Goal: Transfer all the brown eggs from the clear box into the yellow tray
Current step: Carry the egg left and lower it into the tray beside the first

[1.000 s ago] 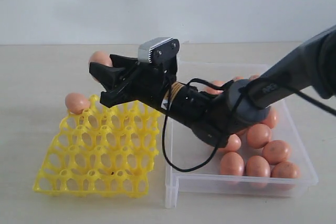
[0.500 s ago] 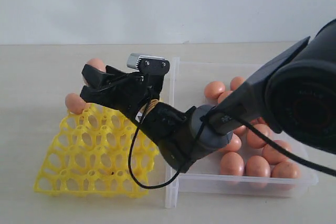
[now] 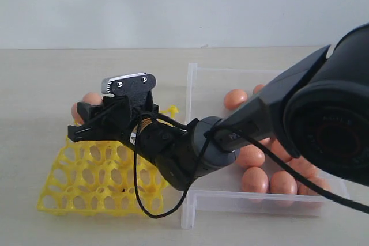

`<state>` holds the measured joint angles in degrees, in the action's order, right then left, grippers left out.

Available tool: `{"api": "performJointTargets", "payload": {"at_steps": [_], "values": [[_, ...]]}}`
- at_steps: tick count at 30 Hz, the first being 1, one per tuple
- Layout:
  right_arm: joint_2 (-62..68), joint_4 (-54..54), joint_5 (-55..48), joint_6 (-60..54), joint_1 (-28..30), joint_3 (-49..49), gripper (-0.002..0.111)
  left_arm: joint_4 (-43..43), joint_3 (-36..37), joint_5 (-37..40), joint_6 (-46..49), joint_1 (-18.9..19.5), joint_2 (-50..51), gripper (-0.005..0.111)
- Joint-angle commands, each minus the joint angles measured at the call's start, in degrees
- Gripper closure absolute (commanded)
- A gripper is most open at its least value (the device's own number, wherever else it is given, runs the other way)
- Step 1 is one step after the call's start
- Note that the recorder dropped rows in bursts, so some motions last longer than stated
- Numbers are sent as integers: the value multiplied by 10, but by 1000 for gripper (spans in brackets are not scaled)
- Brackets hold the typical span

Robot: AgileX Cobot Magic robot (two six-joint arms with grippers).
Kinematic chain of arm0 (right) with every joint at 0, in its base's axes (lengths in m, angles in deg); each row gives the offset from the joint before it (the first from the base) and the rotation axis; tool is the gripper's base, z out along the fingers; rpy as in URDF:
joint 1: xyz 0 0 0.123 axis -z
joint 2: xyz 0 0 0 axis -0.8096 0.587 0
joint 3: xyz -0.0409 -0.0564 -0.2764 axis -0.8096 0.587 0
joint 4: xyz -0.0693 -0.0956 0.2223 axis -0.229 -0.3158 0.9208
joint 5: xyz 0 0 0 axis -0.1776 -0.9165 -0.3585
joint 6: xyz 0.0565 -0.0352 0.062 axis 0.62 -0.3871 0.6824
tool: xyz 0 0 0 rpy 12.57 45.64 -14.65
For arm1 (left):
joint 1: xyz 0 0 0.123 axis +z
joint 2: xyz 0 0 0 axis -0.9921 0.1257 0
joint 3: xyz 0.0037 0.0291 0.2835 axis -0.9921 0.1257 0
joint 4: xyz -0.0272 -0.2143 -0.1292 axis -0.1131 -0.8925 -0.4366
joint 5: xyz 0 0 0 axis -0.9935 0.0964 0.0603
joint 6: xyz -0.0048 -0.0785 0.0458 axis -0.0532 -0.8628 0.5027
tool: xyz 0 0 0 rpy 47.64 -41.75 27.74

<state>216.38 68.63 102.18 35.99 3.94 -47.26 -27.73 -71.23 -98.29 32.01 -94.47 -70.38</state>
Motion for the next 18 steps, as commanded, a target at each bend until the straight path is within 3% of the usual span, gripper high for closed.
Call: {"api": "performJointTargets", "payload": {"at_steps": [1, 5, 18], "values": [[-2, -25, -15, -41, 16, -5, 108, -2, 2, 2, 3, 1, -2, 103], [-2, -93, -22, -46, 30, -5, 108, -2, 2, 2, 3, 1, -2, 103], [-2, -115, -41, -42, 51, -4, 108, -2, 2, 0, 3, 1, -2, 103]]}}
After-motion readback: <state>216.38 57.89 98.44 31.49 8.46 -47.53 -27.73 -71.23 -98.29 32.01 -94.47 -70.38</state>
